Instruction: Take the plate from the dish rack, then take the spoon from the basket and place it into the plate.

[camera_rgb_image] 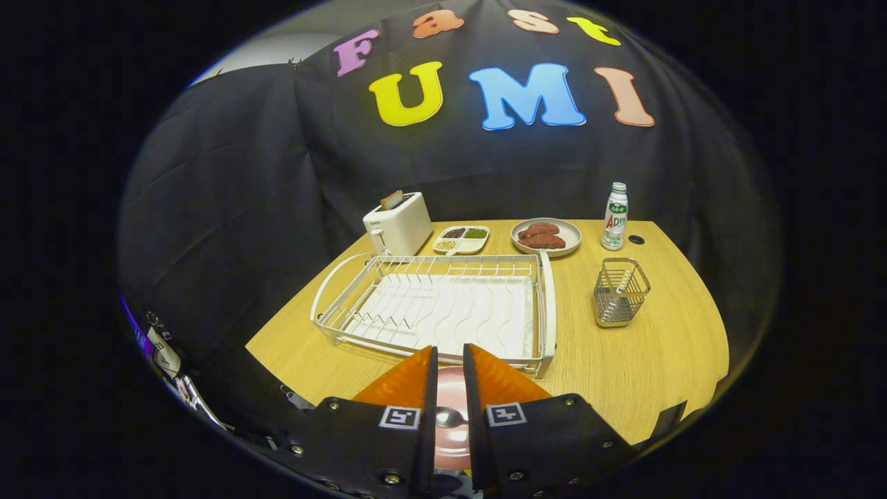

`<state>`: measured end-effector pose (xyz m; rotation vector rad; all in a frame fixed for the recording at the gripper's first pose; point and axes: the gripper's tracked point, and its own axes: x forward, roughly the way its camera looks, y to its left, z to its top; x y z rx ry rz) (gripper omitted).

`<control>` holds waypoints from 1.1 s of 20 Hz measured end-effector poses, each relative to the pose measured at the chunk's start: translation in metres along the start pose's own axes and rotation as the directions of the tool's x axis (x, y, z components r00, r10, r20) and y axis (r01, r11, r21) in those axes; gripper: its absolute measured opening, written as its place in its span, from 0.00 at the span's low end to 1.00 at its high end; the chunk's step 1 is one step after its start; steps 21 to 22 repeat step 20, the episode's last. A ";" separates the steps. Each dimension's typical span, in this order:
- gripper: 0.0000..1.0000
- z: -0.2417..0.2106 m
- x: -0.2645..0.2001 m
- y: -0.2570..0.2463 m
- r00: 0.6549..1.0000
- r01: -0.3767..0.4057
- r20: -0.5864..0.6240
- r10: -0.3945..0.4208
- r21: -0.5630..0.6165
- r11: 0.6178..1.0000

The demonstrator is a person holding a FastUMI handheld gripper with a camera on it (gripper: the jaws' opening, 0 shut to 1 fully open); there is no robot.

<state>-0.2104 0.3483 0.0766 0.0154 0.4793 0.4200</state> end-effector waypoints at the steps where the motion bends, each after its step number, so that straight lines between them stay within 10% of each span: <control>1: 0.20 0.006 -0.003 -0.004 1.000 0.009 0.012 -0.009 -0.002 1.000; 8: 0.21 0.080 -0.034 -0.036 0.969 0.114 0.222 -0.107 -0.017 0.993; 22: 0.20 0.224 -0.114 -0.103 0.784 0.275 0.567 -0.254 0.051 0.960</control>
